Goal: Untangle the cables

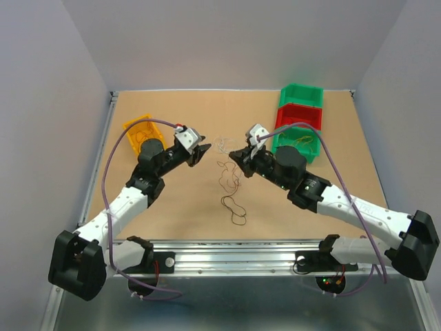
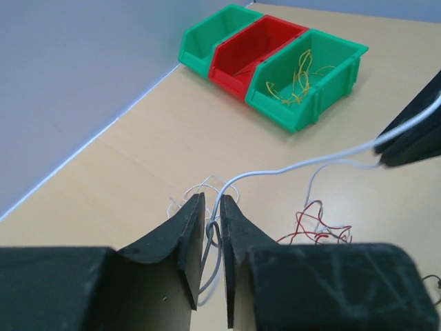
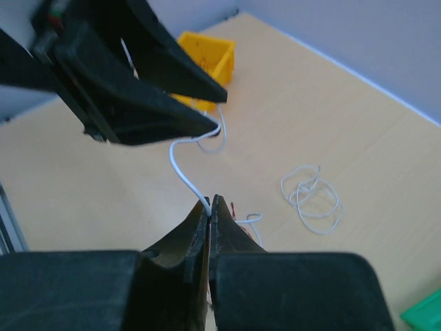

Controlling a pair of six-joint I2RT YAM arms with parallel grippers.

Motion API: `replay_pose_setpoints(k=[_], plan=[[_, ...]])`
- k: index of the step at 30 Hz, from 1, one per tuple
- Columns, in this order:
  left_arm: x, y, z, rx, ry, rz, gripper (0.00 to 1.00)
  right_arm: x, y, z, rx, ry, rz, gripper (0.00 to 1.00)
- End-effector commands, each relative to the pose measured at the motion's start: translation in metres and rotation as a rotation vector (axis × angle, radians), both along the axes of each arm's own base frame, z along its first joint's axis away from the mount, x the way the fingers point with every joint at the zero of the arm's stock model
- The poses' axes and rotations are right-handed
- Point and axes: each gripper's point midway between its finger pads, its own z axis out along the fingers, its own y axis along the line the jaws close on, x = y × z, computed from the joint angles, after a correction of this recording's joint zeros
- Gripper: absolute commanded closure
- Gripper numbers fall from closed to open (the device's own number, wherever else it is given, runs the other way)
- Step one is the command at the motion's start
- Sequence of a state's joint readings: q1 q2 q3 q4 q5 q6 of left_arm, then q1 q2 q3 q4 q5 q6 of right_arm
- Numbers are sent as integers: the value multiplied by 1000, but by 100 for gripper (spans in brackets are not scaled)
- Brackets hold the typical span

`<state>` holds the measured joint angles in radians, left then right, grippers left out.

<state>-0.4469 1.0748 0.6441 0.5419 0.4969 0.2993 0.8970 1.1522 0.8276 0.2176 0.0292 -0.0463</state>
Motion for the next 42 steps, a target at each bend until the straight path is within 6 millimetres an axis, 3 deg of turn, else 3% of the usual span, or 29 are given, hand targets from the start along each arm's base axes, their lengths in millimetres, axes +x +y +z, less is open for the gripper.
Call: replay_pose_setpoints(k=[1, 3, 4, 5, 7, 13, 17, 21, 26, 27, 29, 32, 36, 42], plan=[[7, 21, 44, -126, -91, 14, 50, 6, -4, 121, 284, -115, -59, 99], [-2, 28, 47, -150, -120, -34, 30, 11, -1, 131, 312, -104, -75, 100], [-7, 27, 44, -146, -123, -61, 27, 15, -1, 146, 343, -109, -91, 100], [-15, 24, 45, -140, -140, -107, 20, 20, 7, 142, 333, -94, -95, 99], [-23, 21, 45, -133, -148, -150, 20, 28, 9, 153, 354, -93, -118, 100], [-33, 17, 46, -131, -177, -203, 19, 41, 33, 148, 347, -64, -100, 99], [-27, 16, 46, -149, -179, -193, 18, 41, 45, 150, 354, -50, -61, 99], [-5, 11, 31, -148, -109, -183, 19, 41, 53, 153, 362, -44, -33, 99], [10, 26, 26, -184, -67, -118, 22, 42, 49, 162, 383, -53, -52, 99], [13, 38, 36, -203, -107, -93, 21, 42, 48, 165, 386, -57, -52, 99], [11, 44, 39, -224, -110, -90, 20, 43, 45, 165, 386, -60, -65, 100], [9, 41, 34, -213, -95, -123, 20, 44, 46, 164, 387, -62, -69, 99], [22, 34, 22, -220, -11, -155, 23, 43, 47, 168, 404, -66, -62, 100], [32, 27, -2, -185, 53, -201, 26, 43, 42, 185, 443, -85, -76, 99]])
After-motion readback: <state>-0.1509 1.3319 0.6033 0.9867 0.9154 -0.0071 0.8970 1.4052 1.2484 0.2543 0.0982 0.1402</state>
